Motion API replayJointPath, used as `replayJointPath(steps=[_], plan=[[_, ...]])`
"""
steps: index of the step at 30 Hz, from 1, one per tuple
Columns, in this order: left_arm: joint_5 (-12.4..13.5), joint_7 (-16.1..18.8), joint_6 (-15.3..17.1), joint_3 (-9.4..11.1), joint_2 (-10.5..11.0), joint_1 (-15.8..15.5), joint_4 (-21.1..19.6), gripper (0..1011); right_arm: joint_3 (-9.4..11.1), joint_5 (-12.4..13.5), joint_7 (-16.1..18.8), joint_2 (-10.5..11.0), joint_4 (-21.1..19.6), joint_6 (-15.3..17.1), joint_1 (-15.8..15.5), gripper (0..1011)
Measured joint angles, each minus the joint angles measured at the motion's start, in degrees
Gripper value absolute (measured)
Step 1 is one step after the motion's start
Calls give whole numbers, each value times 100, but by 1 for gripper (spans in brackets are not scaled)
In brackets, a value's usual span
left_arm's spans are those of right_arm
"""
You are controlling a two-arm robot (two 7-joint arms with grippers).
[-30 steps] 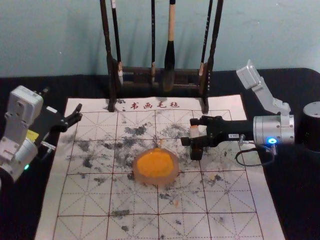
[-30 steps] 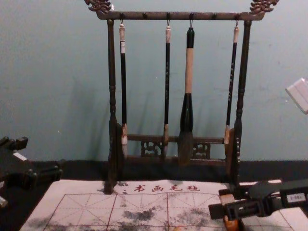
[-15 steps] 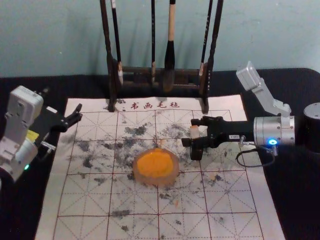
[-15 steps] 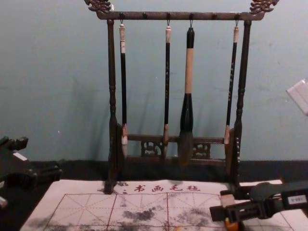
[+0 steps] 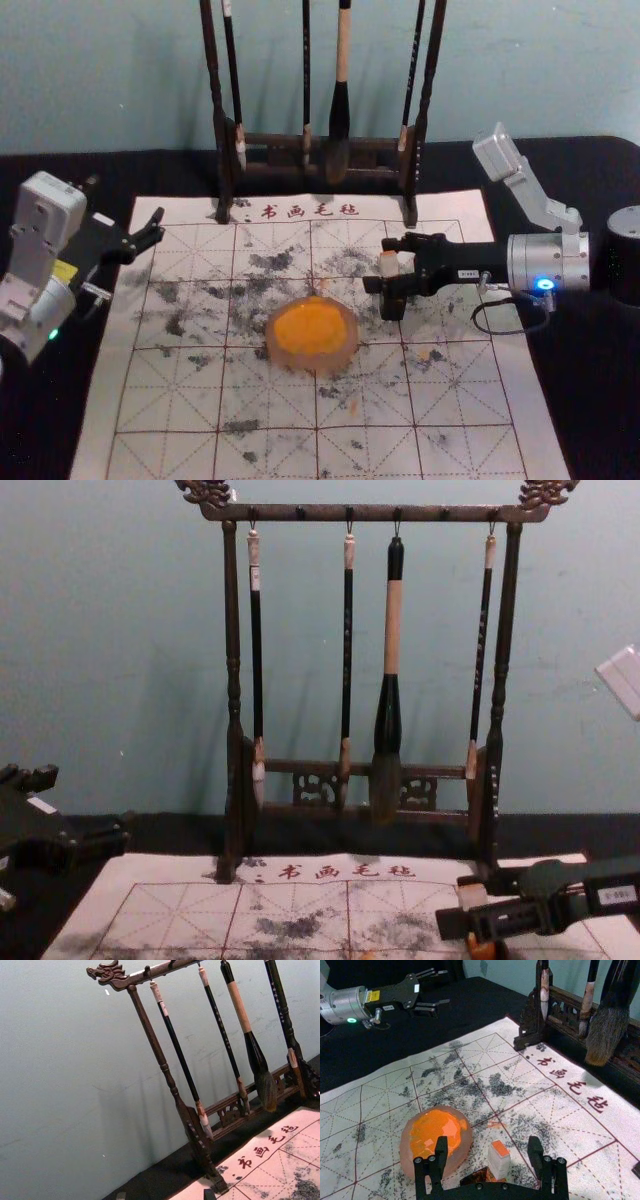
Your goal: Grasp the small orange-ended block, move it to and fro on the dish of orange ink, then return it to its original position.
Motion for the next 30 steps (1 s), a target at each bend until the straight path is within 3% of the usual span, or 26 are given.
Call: replayJointPath(steps=[30], plan=[[0, 0, 0, 0, 0, 0, 0, 1001, -17, 22, 110, -13, 43, 4, 29, 1002]])
